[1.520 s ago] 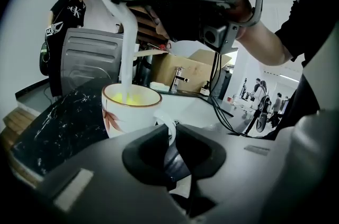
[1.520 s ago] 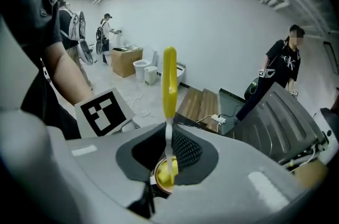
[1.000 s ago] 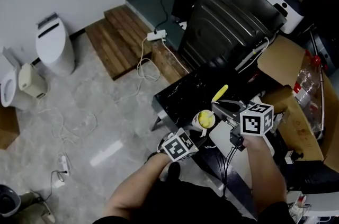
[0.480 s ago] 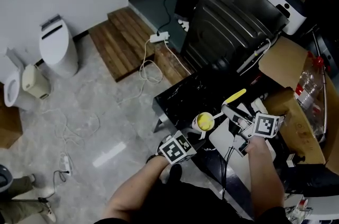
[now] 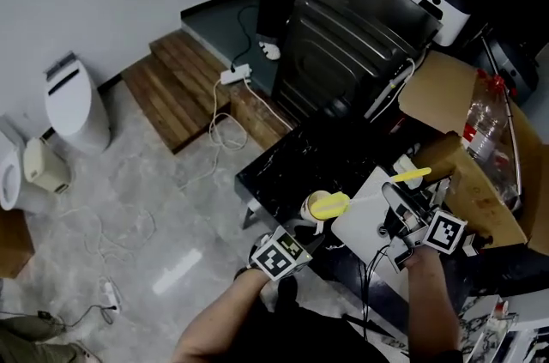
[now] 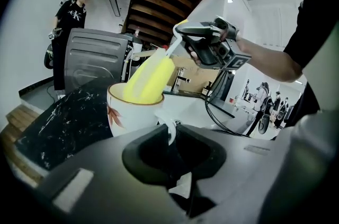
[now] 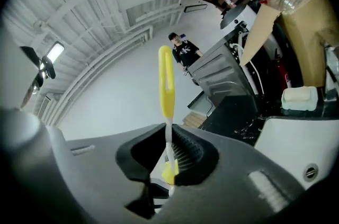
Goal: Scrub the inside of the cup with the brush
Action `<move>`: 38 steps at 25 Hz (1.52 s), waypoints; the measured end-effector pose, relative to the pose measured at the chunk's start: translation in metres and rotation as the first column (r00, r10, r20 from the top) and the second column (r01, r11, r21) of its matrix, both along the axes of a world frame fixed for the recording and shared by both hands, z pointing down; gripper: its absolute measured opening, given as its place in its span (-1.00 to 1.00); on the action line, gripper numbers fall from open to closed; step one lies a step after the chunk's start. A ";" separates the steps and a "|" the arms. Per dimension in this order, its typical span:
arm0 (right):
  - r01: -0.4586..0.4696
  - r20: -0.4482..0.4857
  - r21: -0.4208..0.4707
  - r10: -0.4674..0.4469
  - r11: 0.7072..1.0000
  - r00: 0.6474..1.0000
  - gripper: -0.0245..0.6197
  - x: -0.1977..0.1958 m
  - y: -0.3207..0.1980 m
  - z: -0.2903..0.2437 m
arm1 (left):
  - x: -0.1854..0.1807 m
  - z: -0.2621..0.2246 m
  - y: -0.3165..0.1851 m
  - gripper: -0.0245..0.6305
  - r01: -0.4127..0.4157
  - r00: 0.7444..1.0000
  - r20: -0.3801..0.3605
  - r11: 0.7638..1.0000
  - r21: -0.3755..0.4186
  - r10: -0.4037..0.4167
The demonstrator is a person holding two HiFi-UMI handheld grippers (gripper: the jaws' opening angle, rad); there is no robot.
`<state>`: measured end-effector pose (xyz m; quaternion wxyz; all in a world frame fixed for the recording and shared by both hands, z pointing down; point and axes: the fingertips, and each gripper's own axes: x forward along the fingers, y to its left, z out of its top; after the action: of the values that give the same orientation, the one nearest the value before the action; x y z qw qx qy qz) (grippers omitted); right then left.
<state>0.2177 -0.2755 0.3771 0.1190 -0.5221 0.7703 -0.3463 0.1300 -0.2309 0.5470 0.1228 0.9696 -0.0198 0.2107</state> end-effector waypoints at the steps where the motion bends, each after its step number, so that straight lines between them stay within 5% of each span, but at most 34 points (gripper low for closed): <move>1: -0.018 0.005 0.014 0.018 1.000 1.000 -0.80 0.006 0.004 -0.005 | 0.000 0.000 0.000 -0.73 0.004 1.000 -0.002 1.000 -0.002 -0.004; 9: -0.163 0.034 0.082 0.161 0.983 0.986 -0.81 0.054 0.046 -0.027 | 0.003 0.000 -0.003 -0.72 0.022 1.000 0.018 1.000 -0.009 -0.022; 26: -0.184 0.110 0.081 0.175 0.980 0.978 -0.80 0.096 0.127 -0.004 | 0.009 0.012 -0.015 -0.62 0.239 0.963 0.116 0.970 0.053 -0.243; 38: -0.041 -0.160 0.121 0.060 0.992 0.985 -0.80 0.079 0.165 0.007 | -0.031 -0.015 -0.007 -0.42 0.387 0.902 0.167 0.916 0.100 -0.399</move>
<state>0.2970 -0.1100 0.3845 0.0948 -0.5603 0.7829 -0.2533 0.0987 -0.2379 0.5324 0.1290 0.9255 -0.2332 0.2693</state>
